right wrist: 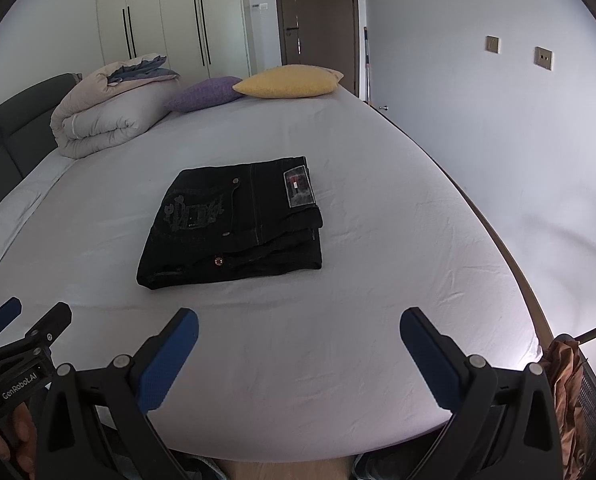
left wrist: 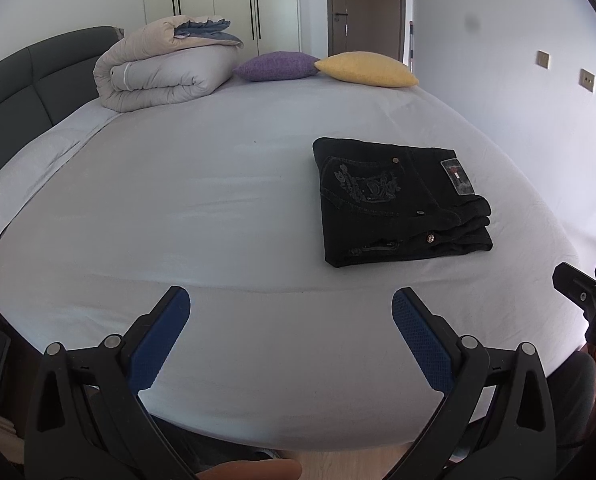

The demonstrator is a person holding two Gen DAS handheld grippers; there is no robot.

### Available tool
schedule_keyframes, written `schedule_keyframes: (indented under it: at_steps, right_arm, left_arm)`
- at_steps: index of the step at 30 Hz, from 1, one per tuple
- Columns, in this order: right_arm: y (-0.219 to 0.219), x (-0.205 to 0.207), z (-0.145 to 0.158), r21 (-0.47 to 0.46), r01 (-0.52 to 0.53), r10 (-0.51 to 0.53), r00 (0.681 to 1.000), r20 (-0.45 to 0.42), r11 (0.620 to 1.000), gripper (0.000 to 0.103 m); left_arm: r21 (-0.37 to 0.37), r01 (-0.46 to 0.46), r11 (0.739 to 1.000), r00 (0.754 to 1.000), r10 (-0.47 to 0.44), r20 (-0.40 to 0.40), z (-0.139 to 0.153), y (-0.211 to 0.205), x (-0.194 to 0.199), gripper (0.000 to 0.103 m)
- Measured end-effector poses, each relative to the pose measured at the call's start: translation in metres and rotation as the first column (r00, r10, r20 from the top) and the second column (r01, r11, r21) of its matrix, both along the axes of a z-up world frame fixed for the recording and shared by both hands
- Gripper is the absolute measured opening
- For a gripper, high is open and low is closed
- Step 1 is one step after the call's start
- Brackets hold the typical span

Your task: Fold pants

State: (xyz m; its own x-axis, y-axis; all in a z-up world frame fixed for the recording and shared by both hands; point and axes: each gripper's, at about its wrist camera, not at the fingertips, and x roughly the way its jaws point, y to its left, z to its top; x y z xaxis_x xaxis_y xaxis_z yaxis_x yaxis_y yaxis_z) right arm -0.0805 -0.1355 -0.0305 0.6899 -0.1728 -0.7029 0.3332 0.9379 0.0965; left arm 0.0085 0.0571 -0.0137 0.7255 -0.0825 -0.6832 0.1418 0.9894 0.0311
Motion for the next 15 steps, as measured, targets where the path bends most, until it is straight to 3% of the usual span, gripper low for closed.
schedule_keyframes:
  at_steps: [15]
  right_arm:
    - [0.0076,0.0013,-0.0022,-0.012,-0.013,0.012,1.0,-0.013,1.0,0.103]
  left_arm:
    - [-0.004,0.008,1.0,1.0,-0.008,-0.009,-0.0038,0.0017,0.001,0.103]
